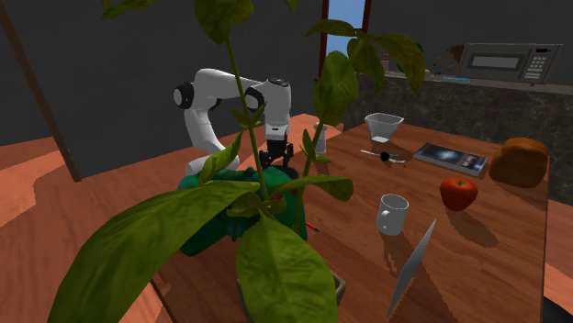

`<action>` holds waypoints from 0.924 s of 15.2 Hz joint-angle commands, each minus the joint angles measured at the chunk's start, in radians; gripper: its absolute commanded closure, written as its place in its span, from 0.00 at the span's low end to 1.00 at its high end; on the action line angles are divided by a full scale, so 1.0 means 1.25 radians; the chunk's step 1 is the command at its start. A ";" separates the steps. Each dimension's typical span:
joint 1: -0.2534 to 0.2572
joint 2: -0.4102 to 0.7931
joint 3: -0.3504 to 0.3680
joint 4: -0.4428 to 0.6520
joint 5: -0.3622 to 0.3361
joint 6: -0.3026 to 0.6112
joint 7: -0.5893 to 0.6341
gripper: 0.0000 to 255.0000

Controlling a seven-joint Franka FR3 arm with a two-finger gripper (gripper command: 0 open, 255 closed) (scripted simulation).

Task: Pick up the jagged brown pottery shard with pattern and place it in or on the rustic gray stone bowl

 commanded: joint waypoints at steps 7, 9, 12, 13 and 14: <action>-0.006 0.028 -0.007 0.122 -0.010 -0.095 0.005 0.00; -0.006 0.028 -0.007 0.122 -0.010 -0.095 0.005 0.00; -0.006 0.028 -0.007 0.122 -0.010 -0.095 0.005 0.00; -0.006 0.028 -0.007 0.122 -0.010 -0.095 0.005 0.00; -0.006 0.028 -0.007 0.122 -0.010 -0.095 0.005 0.00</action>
